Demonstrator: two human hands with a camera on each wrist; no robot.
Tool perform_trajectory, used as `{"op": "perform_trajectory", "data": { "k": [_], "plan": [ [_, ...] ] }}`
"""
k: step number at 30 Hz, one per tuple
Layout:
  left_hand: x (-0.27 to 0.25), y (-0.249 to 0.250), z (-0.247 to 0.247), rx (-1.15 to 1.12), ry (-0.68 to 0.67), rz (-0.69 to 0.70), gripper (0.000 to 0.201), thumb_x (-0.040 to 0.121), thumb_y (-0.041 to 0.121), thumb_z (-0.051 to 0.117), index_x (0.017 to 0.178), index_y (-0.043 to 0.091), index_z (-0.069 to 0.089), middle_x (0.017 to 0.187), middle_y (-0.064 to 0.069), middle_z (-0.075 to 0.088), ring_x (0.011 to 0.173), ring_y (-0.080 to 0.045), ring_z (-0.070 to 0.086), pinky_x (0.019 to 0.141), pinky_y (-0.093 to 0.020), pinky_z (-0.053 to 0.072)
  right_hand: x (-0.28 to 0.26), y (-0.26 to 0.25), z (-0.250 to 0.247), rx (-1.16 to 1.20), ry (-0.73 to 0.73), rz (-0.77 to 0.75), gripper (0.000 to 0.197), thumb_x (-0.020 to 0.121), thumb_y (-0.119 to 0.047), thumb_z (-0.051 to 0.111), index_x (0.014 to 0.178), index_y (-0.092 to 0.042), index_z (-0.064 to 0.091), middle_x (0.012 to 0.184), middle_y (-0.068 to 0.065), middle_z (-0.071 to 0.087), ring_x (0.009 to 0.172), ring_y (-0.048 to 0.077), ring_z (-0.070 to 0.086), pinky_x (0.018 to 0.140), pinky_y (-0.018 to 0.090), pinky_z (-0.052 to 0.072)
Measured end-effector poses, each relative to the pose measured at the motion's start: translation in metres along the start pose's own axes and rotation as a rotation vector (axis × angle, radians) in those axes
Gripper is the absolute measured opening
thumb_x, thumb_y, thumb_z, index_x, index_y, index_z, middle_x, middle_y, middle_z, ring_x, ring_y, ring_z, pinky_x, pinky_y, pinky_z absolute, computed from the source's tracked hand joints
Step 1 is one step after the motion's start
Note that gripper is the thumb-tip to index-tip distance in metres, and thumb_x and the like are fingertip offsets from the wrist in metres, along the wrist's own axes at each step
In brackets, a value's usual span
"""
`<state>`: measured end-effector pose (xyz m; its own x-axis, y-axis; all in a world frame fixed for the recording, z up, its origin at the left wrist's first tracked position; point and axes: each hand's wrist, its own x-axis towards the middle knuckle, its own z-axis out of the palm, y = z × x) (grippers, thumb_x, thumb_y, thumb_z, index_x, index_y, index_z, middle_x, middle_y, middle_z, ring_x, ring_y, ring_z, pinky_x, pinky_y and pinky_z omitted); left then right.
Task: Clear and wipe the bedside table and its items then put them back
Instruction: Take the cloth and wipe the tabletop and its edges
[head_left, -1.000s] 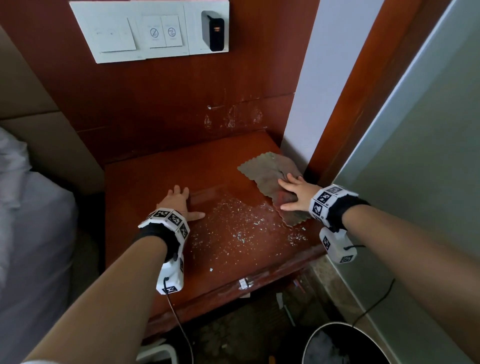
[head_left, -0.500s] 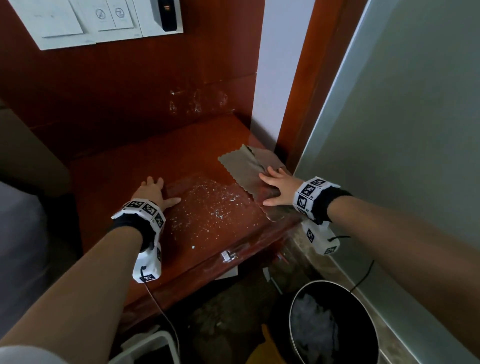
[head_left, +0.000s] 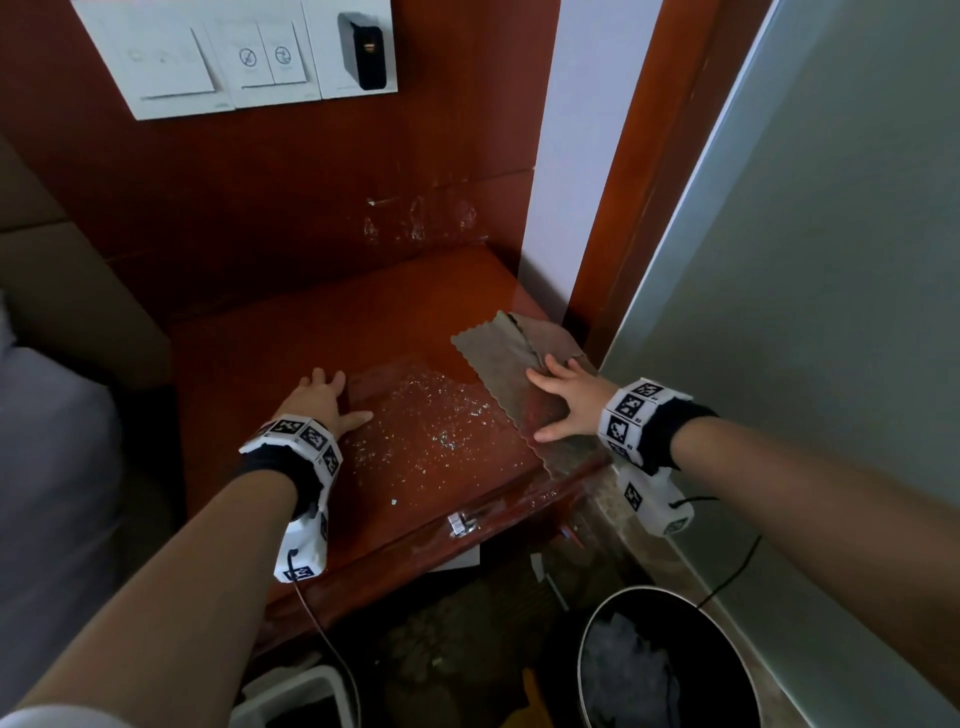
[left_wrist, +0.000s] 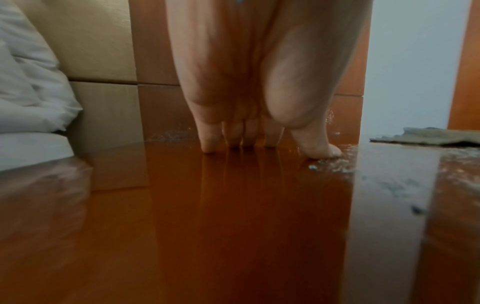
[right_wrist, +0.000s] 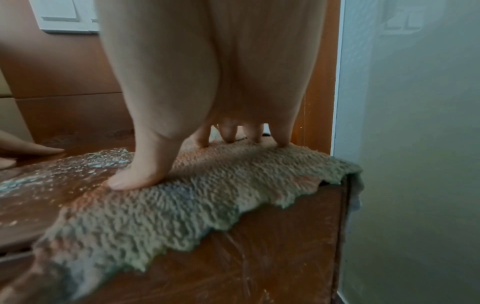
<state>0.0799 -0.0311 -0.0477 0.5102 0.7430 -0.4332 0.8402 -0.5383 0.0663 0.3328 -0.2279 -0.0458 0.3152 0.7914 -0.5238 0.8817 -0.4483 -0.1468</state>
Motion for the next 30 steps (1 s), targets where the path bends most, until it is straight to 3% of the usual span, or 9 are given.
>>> {"op": "perform_trajectory", "data": {
  "k": [16,30],
  "plan": [
    [0.000,0.001,-0.003,-0.029,-0.015,-0.024,0.082,0.090,0.052,0.049,0.152,0.019,0.006,0.159,-0.010,-0.001,0.146,-0.030,0.007,0.117,-0.040,0.018,0.071,-0.027,-0.042,-0.064,0.036,0.024,0.092,0.080,-0.065,0.054,0.150,-0.035,0.001,0.159,0.002,-0.012,0.145,0.037,-0.008,0.116,0.058,0.010],
    [-0.001,0.002,-0.003,-0.012,-0.008,-0.028,0.083,0.089,0.053,0.049,0.151,0.019,0.005,0.159,-0.010,0.000,0.146,-0.029,0.008,0.117,-0.039,0.017,0.060,-0.030,-0.032,-0.032,0.034,0.018,0.088,0.084,-0.061,0.052,0.150,-0.035,0.001,0.159,0.000,-0.015,0.145,0.035,-0.011,0.115,0.057,0.007]
  ]
}}
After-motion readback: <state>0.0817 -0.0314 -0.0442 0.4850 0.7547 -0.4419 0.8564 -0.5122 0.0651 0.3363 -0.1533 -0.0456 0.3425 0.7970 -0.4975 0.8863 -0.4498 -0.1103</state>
